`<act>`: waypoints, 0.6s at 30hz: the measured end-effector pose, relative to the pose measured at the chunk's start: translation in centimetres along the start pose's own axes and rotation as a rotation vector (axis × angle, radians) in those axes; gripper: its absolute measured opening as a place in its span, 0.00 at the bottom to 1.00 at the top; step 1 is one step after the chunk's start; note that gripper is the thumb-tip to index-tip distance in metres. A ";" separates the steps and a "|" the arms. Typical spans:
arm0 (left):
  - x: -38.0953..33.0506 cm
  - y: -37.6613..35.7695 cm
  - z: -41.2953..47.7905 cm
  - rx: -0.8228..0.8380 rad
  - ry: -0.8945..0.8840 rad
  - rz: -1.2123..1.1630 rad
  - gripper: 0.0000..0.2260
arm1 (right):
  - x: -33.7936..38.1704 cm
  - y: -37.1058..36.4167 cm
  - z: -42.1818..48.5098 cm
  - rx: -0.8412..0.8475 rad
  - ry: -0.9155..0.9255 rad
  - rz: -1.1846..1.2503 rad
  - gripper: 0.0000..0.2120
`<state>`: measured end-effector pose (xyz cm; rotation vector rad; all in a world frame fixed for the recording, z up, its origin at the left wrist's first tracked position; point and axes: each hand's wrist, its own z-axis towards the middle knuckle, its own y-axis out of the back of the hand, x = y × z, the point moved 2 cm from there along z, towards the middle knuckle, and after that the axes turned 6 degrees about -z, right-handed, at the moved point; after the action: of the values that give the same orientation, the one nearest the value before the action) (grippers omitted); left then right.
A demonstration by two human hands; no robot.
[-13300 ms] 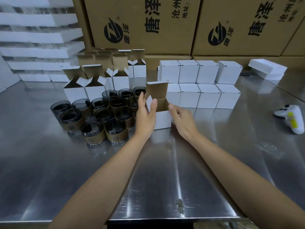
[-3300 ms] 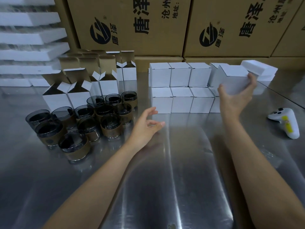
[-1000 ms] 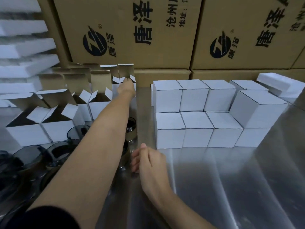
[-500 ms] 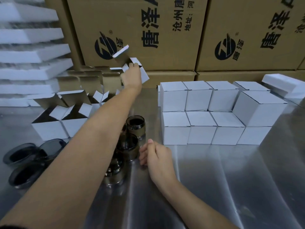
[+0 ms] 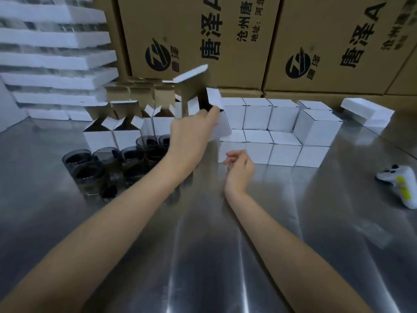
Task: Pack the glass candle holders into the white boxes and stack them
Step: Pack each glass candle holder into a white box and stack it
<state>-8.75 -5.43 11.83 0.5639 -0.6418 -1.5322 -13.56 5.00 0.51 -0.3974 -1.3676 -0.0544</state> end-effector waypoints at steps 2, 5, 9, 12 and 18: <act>-1.6 0.0 -3.2 0.007 -0.057 0.035 0.10 | 0.4 1.8 0.5 -0.080 0.015 -0.020 0.19; -3.2 -1.5 -6.2 -0.004 -0.142 0.011 0.07 | 0.8 4.4 1.1 -0.154 0.038 -0.111 0.15; -3.3 -3.3 -7.5 -0.101 -0.245 -0.069 0.04 | 1.5 5.6 0.7 0.112 0.096 -0.153 0.12; -2.8 -3.7 -8.3 -0.177 -0.331 -0.253 0.03 | 1.3 5.3 0.0 0.379 0.114 -0.203 0.28; -2.5 -3.7 -9.6 -0.273 -0.270 -0.559 0.05 | 1.2 4.4 -1.2 0.494 0.143 -0.303 0.27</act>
<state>-4.65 -3.46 2.27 0.3405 -0.4828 -2.2088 -11.05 8.92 0.41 0.2248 -1.2392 0.0066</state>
